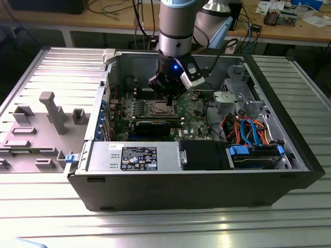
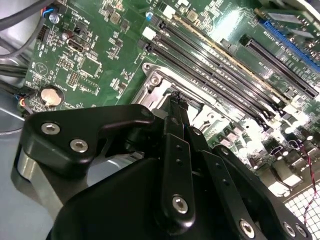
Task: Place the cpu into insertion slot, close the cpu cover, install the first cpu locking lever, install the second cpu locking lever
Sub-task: 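Install the second cpu locking lever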
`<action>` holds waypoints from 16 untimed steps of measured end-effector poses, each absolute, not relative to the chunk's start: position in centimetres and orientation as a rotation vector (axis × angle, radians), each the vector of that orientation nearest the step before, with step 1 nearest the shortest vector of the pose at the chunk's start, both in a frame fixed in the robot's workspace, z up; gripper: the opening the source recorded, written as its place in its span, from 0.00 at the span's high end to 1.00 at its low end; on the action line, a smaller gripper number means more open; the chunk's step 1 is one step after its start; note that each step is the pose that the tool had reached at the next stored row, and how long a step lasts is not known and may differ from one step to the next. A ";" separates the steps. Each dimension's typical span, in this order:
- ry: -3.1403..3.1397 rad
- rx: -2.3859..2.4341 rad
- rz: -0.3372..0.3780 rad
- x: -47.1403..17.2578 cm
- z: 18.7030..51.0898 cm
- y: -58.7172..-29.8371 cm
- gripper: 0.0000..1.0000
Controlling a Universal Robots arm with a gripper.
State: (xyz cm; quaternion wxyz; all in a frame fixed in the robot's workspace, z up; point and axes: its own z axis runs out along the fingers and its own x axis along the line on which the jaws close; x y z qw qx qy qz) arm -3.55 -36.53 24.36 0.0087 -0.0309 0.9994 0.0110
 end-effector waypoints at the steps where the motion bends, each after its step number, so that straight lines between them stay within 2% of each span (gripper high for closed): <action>1: 3.123 -0.097 0.034 -3.6 24.4 -36.6 0.89; 16: 3.122 -0.097 0.033 -3.6 24.4 -36.8 0.89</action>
